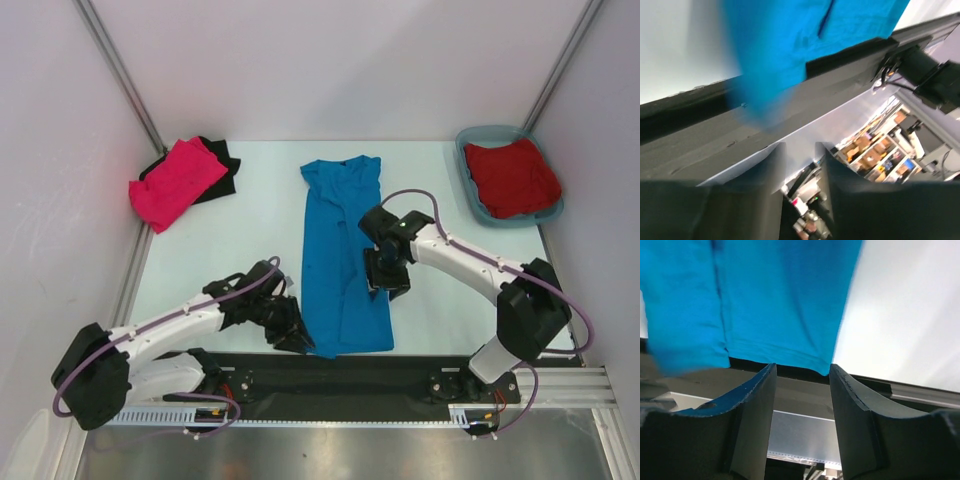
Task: Fold and stack the t-shirts
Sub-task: Fold the tshirt
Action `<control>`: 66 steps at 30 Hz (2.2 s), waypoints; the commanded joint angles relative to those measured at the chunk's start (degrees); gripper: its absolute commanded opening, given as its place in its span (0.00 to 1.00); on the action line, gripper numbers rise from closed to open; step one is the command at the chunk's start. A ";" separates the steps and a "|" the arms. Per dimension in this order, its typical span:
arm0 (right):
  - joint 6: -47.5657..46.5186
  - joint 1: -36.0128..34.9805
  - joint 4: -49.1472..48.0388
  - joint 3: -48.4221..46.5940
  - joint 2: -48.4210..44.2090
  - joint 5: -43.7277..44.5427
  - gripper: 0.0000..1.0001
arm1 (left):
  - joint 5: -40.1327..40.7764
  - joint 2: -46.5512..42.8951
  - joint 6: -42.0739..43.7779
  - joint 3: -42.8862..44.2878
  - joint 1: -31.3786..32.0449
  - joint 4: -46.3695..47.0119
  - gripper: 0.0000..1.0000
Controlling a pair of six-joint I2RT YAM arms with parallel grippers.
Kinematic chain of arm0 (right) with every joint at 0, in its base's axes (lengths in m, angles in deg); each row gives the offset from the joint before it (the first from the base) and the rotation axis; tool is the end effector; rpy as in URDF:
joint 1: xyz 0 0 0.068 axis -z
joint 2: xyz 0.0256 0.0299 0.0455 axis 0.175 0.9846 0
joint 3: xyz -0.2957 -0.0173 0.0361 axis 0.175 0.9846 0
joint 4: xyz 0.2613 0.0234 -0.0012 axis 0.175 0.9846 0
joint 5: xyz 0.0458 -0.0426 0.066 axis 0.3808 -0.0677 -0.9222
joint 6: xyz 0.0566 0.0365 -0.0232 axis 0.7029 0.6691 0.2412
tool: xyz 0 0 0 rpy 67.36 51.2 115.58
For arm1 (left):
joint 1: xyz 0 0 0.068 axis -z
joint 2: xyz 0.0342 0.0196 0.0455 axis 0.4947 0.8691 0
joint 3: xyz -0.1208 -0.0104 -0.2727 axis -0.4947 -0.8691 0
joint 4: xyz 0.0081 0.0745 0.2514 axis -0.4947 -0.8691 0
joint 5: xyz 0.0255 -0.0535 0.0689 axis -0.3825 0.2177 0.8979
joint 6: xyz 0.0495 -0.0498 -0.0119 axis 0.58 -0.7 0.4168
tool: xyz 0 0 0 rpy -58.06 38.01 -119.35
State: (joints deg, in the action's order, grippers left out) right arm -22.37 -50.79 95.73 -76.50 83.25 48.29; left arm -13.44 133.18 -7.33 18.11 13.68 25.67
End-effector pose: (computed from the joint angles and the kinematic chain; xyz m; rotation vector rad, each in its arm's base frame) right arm 0.2230 0.1961 0.2425 -0.2274 3.0129 0.2282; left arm 0.1135 -0.1499 0.1830 0.3036 -2.7784 1.0108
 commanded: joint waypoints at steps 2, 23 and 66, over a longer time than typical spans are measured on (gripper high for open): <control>0.34 -3.23 -1.24 -2.95 2.33 -1.35 0.51 | 2.12 -3.08 -3.16 -0.86 0.44 -0.63 0.68; 0.68 -7.28 -4.57 -10.60 13.15 -1.26 0.45 | 27.60 4.22 7.47 21.99 0.35 -19.00 0.91; -12.41 2.92 -3.26 -30.38 33.71 12.46 0.40 | 31.13 -1.41 5.36 18.48 0.35 -12.86 0.90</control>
State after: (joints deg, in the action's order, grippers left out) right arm -33.26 -48.10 91.40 -105.24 116.34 59.46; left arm 19.44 131.52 -2.96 36.36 13.86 11.47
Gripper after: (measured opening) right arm 0.401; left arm 0.901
